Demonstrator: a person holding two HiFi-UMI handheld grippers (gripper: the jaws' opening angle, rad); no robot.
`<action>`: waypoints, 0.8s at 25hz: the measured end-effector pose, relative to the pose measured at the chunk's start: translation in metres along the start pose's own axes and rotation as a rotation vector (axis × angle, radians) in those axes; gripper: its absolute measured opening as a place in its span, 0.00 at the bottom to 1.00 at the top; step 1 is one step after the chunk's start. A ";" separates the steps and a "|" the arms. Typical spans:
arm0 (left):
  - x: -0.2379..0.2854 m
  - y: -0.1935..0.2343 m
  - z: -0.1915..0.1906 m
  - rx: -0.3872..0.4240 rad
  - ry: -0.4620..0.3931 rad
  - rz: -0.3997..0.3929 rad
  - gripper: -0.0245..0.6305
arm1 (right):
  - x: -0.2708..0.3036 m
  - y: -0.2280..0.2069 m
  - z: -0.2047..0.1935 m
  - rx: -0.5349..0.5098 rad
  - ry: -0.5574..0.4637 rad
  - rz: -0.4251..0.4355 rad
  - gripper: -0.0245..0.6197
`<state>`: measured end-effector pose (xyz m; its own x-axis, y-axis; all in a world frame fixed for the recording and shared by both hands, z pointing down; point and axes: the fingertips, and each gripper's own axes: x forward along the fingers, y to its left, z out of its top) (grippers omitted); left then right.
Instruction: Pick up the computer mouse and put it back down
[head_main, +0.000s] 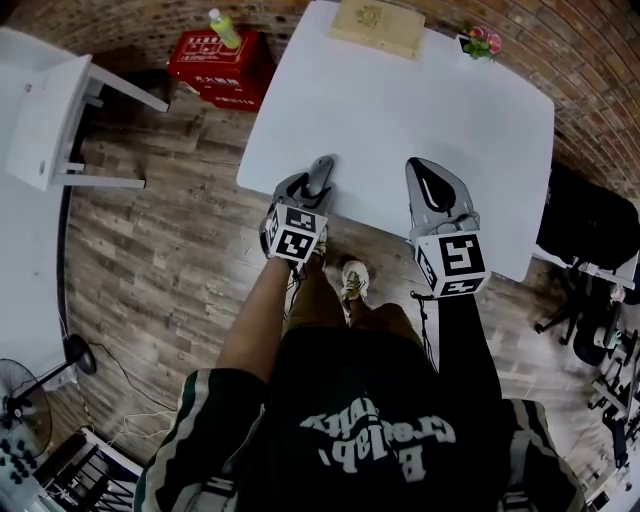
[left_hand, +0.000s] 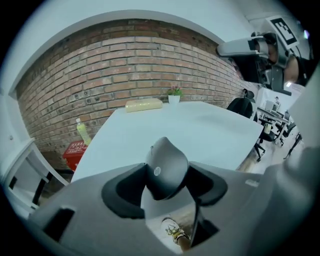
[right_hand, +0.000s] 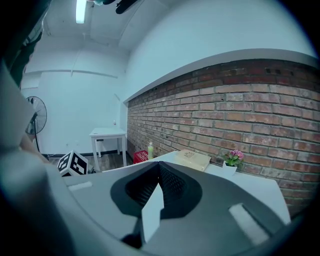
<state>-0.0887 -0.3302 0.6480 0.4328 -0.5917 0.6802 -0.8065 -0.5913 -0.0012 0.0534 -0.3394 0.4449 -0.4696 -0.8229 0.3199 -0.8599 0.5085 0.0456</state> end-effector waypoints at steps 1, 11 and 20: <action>0.001 0.000 0.000 0.005 -0.001 -0.002 0.41 | 0.000 -0.001 -0.001 0.002 0.001 -0.003 0.06; 0.009 -0.015 0.002 0.041 -0.023 -0.041 0.50 | -0.003 -0.008 -0.001 0.009 -0.008 -0.008 0.06; 0.011 -0.018 0.005 0.031 -0.031 -0.040 0.52 | -0.004 -0.013 -0.001 0.010 -0.013 -0.003 0.06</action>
<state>-0.0672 -0.3284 0.6518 0.4770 -0.5841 0.6567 -0.7759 -0.6309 0.0024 0.0662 -0.3423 0.4440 -0.4698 -0.8275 0.3074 -0.8631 0.5037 0.0371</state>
